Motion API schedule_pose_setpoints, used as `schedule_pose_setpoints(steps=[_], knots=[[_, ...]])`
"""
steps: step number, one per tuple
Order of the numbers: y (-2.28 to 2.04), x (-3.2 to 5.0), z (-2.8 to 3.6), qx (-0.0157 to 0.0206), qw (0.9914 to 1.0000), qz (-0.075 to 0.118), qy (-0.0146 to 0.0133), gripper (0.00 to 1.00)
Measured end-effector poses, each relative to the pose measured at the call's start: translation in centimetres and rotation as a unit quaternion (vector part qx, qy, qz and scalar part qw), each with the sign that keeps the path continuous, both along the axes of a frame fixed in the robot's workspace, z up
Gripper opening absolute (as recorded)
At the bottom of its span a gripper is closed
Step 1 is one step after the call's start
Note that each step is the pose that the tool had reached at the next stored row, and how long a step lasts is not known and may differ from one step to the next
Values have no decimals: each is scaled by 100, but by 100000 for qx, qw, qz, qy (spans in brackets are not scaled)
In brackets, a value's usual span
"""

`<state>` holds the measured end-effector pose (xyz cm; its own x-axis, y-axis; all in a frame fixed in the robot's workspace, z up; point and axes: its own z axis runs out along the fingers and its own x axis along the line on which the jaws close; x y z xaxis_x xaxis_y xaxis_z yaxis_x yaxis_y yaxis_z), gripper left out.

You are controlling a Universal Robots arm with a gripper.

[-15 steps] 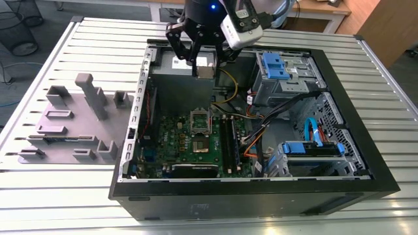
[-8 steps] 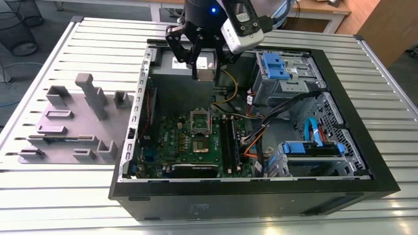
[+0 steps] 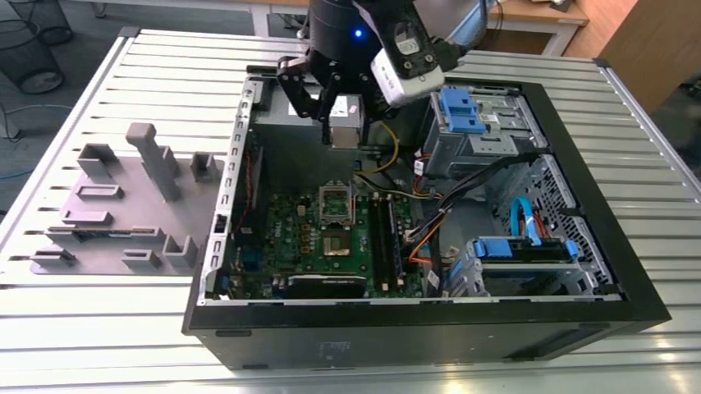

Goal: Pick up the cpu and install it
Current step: 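Pick up the cpu and move it towards the insertion slot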

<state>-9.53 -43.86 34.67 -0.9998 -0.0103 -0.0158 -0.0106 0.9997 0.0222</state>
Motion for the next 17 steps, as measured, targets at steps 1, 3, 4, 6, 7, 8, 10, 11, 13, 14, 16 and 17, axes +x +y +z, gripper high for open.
schedule_pose_setpoints(steps=[1, 3, 4, 6, 7, 8, 10, 11, 13, 14, 16, 17], knots=[[-10, 0, -14, -13, 100000, 1, 7, 47], [-36, -1, -44, -14, 100000, -3, 9, 47], [-50, -1, -59, -8, 100000, -2, 6, 47], [-79, 0, -94, 4, 100000, 1, -1, 47], [-89, 0, -111, 0, 100000, -1, 1, 47], [-98, 0, -129, -10, 100000, -1, 5, 47], [-119, 0, -165, -4, 100000, 0, 3, 47], [-129, 0, -183, -3, 100000, -1, 2, 47], [-147, 0, -220, -8, 100000, -2, 4, 47], [-152, -1, -234, -6, 100000, -4, 4, 47], [-156, -1, -254, -10, 100000, -7, 6, 47], [-158, 0, -262, -8, 100000, -1, 4, 47]])
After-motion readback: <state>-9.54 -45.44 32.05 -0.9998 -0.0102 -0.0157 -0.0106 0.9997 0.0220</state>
